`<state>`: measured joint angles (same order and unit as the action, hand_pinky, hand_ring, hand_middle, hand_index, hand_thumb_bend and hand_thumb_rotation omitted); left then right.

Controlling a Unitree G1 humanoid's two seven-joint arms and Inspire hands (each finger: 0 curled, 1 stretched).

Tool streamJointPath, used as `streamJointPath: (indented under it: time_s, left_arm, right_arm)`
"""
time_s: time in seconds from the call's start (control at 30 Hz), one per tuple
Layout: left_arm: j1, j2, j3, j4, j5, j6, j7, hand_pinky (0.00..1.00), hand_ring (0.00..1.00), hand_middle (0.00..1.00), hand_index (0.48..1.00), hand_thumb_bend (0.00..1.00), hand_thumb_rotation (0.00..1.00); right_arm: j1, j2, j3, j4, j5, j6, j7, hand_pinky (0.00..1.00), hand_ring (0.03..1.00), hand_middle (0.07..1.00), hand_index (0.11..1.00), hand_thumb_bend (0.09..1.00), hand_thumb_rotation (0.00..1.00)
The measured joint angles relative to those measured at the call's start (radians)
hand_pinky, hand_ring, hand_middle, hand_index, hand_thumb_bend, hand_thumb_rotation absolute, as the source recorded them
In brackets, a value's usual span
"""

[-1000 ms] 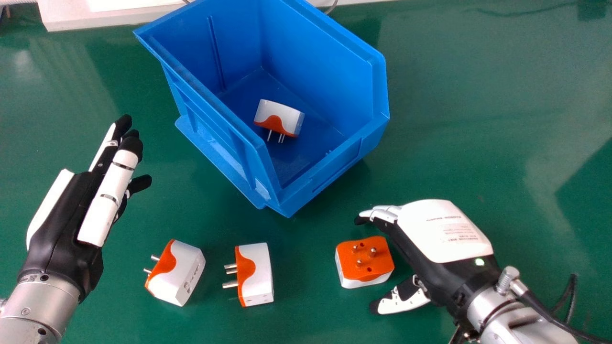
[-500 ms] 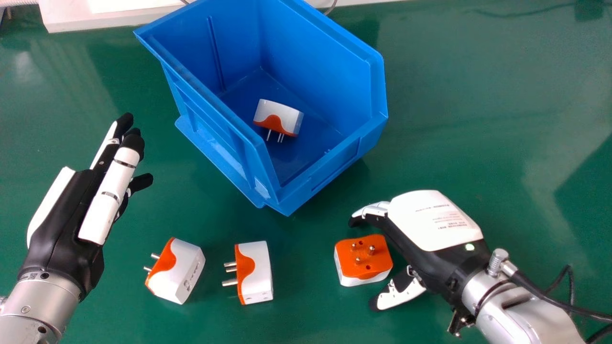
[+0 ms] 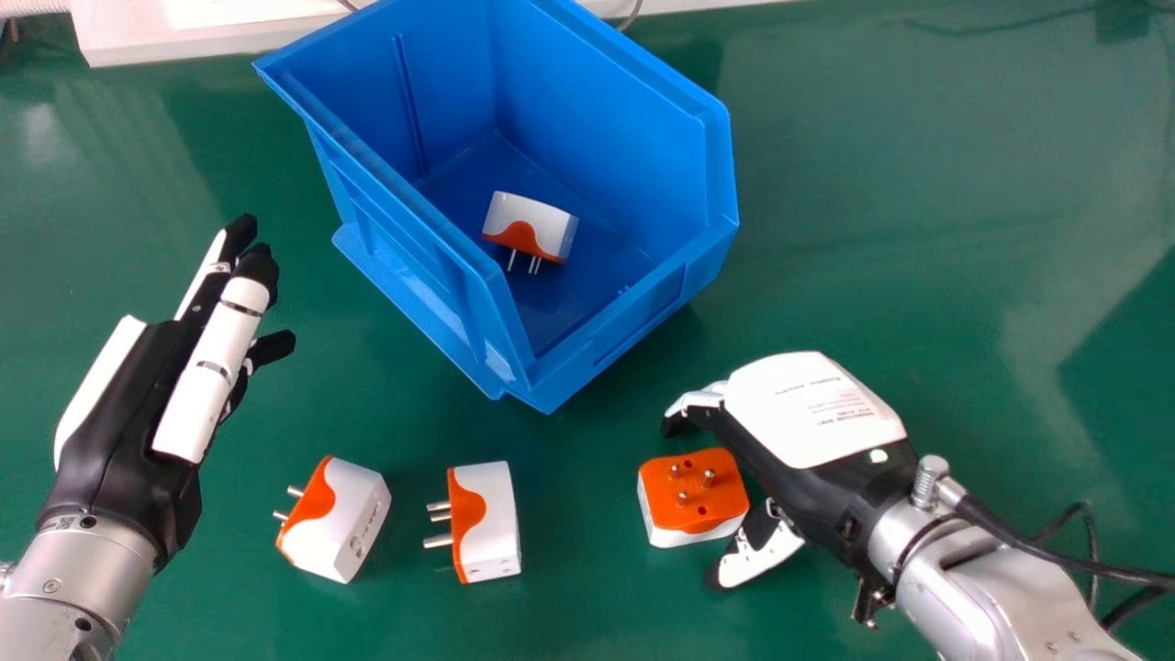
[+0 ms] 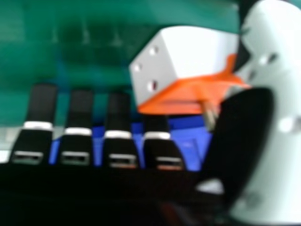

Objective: Pick all objects and put in blue box

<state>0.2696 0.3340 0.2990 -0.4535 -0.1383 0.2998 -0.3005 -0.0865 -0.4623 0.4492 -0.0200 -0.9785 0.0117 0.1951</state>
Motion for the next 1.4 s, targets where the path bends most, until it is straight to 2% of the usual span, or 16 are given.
streamJointPath:
  time_s: [0.2,0.37,0.5,0.67,0.8,0.9,0.93,1.03,1.17,1.27,1.4]
  left_arm:
    - [-0.001,0.000,0.000,-0.003,0.000,0.013,0.003,0.91,0.98,1.00,1.000,0.43,1.00]
    - [-0.015,0.003,0.000,-0.003,0.000,0.015,0.003,0.91,0.98,1.00,1.000,0.43,1.00]
    - [-0.018,0.004,0.000,-0.003,0.000,0.016,0.003,0.91,0.98,1.00,1.000,0.43,1.00]
    - [-0.019,0.005,0.000,-0.003,0.000,0.018,0.003,0.91,0.98,1.00,1.000,0.43,1.00]
    - [-0.021,0.007,0.000,-0.003,0.000,0.020,0.004,0.91,0.98,1.00,1.000,0.43,1.00]
    - [-0.022,0.007,0.000,-0.003,0.000,0.023,0.004,0.91,0.98,1.00,1.000,0.43,1.00]
    - [-0.022,0.007,0.000,-0.004,0.000,0.025,0.005,0.91,0.98,1.00,1.000,0.43,1.00]
    - [-0.024,0.007,0.000,-0.005,0.000,0.031,0.005,0.91,0.98,1.00,1.000,0.43,1.00]
    - [-0.024,0.007,0.000,-0.011,0.000,0.040,0.006,0.91,0.98,1.00,1.000,0.43,1.00]
    - [-0.026,0.007,0.000,-0.014,0.000,0.043,0.007,0.91,0.98,1.00,1.000,0.43,1.00]
    - [-0.030,0.009,-0.001,-0.027,0.000,0.052,0.009,0.91,0.98,1.00,1.000,0.43,1.00]
  right_arm:
    - [-0.026,-0.015,0.011,0.000,-0.006,-0.003,0.019,0.62,0.715,0.719,0.660,0.614,0.14]
    - [-0.049,-0.023,0.026,0.005,-0.013,-0.004,0.027,0.60,0.697,0.706,0.646,0.621,0.11]
    - [-0.062,-0.028,0.038,0.010,-0.015,-0.004,0.027,0.58,0.682,0.692,0.629,0.617,0.10]
    - [-0.084,-0.030,0.056,0.023,-0.033,-0.003,0.024,0.57,0.655,0.669,0.562,0.563,0.11]
    - [-0.086,-0.030,0.064,0.039,-0.042,-0.007,-0.006,0.49,0.556,0.607,0.527,0.539,0.07]
    - [-0.073,-0.031,0.063,0.059,-0.042,-0.026,-0.082,0.49,0.556,0.607,0.527,0.539,0.07]
    - [-0.067,-0.031,0.063,0.065,-0.042,-0.029,-0.105,0.42,0.523,0.586,0.517,0.535,0.06]
    - [-0.057,-0.030,0.064,0.079,-0.042,-0.032,-0.153,0.25,0.330,0.529,0.498,0.532,0.03]
    - [-0.053,-0.026,0.066,0.096,-0.042,-0.031,-0.188,0.20,0.263,0.508,0.491,0.531,0.02]
    - [-0.053,-0.024,0.070,0.106,-0.043,-0.031,-0.207,0.19,0.253,0.483,0.493,0.528,0.01]
    - [-0.064,-0.025,0.081,0.117,-0.049,-0.033,-0.211,0.25,0.315,0.490,0.487,0.525,0.01]
